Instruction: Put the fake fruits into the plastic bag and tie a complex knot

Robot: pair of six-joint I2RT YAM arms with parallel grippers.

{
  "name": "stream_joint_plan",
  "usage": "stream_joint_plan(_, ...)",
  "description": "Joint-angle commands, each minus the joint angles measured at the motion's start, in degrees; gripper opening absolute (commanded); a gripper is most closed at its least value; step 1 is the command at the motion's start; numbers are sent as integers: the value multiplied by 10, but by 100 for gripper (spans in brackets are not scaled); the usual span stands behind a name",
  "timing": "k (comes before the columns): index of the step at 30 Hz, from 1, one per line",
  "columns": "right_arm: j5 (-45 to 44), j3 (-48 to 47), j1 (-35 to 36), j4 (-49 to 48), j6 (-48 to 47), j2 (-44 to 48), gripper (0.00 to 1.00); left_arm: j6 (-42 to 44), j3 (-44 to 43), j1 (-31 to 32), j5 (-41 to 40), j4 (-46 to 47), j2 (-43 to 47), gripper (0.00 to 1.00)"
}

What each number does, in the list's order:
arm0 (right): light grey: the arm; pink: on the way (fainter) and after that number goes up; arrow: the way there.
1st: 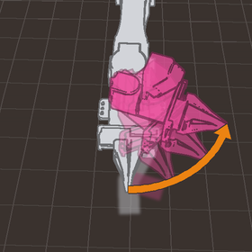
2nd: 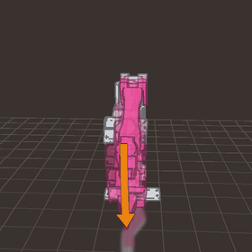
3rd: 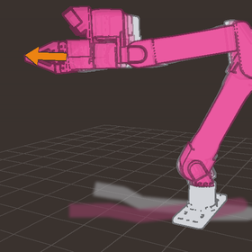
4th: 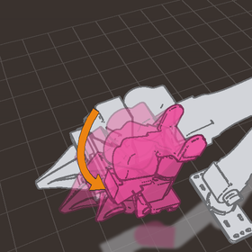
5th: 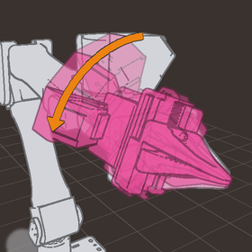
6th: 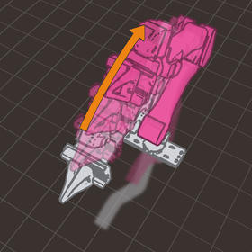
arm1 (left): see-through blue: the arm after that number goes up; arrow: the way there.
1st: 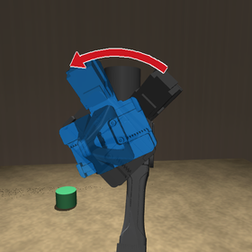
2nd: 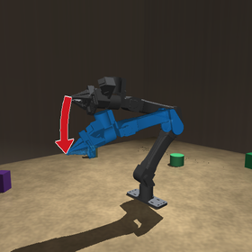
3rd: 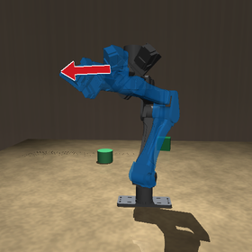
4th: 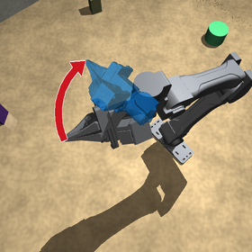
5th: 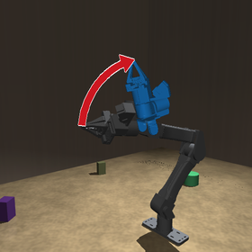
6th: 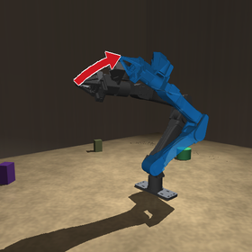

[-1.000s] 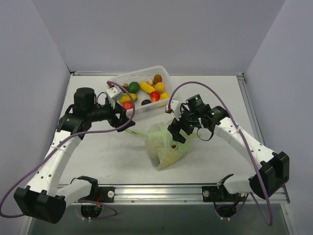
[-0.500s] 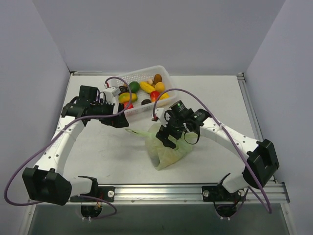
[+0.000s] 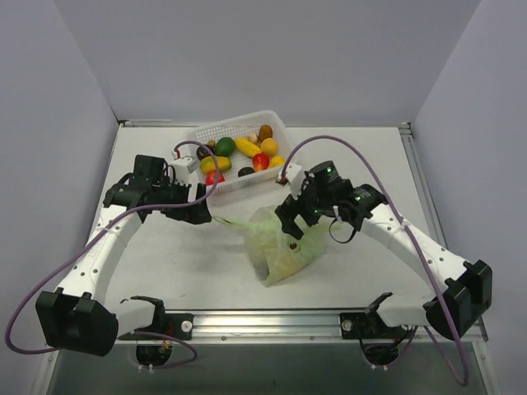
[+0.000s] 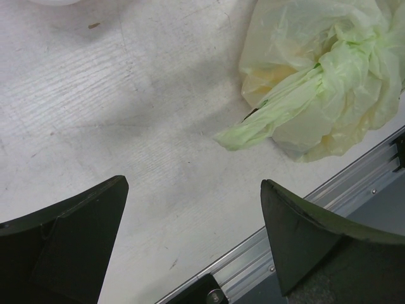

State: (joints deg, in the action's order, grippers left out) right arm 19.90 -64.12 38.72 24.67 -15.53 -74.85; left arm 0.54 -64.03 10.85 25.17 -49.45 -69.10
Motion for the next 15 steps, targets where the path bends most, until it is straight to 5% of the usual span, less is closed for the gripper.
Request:
stream_joint_plan(1,27,-29,-56,13,68,41,100,-3,4,-4,-25,33,31,97)
stream_joint_plan(15,25,109,-246,62,109,178,100,-3,4,-4,-40,46,22,97)
